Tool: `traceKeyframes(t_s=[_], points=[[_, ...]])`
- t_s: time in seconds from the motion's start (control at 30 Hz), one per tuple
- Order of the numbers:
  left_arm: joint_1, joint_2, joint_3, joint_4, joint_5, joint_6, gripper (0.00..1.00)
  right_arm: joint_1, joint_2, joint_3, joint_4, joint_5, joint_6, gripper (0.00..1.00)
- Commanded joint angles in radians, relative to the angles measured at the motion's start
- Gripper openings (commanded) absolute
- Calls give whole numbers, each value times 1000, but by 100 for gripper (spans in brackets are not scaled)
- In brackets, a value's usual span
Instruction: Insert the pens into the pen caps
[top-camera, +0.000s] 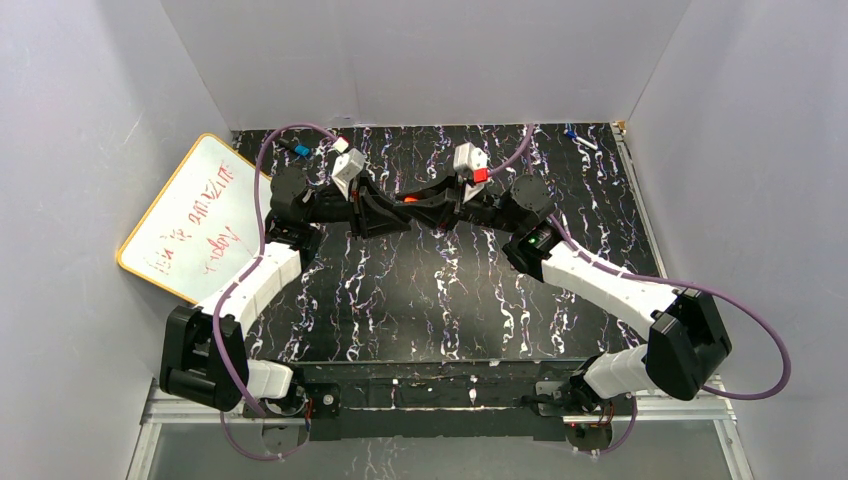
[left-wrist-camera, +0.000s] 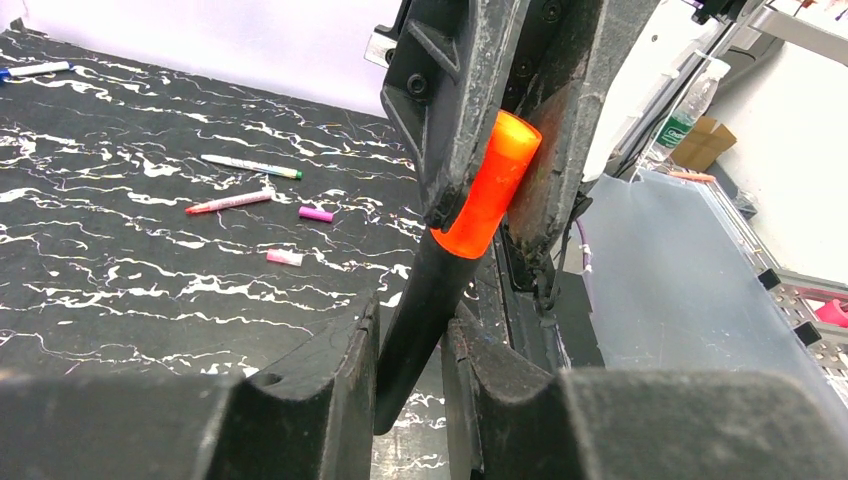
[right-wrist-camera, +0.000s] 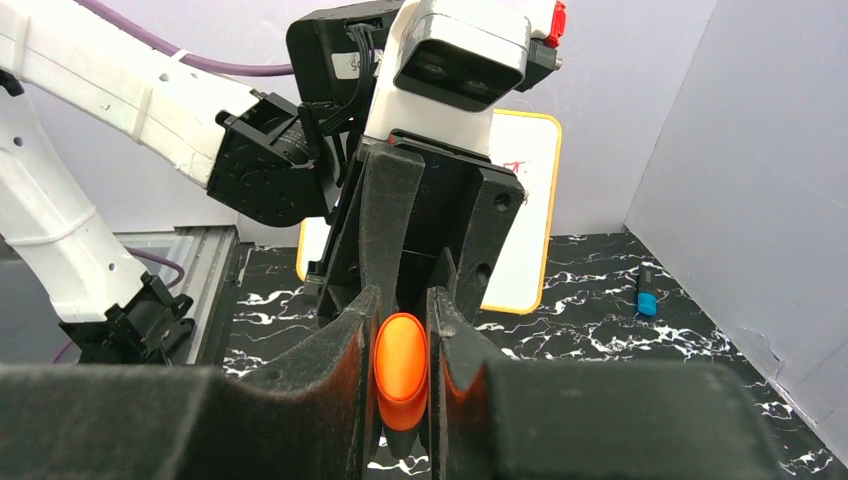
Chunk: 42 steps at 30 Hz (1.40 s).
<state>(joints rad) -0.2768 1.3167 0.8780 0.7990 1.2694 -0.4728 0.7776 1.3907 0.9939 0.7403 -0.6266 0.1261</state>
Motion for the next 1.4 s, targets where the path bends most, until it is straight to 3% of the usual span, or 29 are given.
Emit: traceKeyframes(t_s=[0.0,0.17,0.23,0.37,0.5,0.67,0.73,0.83,0.9,1.1,1.2,1.37], points=[[39,-72,148,215,-413,-61,0,118,83,-129,-478,-366,60,1],[38,-76,134,213,-408,-62,0,122,88,-129,-466,-360,71,1],[39,-76,115,211,-406,-62,0,123,86,-120,-464,-343,76,6],[38,-94,11,176,-414,-51,0,122,27,-85,-448,-244,87,31],[38,-160,-145,164,-467,-36,0,120,-67,-41,-411,-36,63,63],[38,-164,-273,140,-489,-58,0,112,-138,-13,-321,231,26,81],[38,-174,-315,125,-506,-60,0,110,-172,-27,-260,344,16,97],[37,-206,-343,-3,-600,-8,0,108,-218,-43,-222,560,18,99],[36,-223,-313,-205,-696,77,0,106,-238,-30,-264,693,10,99],[31,-122,-89,-830,-1026,235,0,100,-211,95,-633,957,69,99],[21,-55,-21,-981,-1166,256,0,99,-188,144,-795,1049,110,99],[-15,29,5,-1075,-1318,257,5,64,-155,175,-974,1148,199,99]])
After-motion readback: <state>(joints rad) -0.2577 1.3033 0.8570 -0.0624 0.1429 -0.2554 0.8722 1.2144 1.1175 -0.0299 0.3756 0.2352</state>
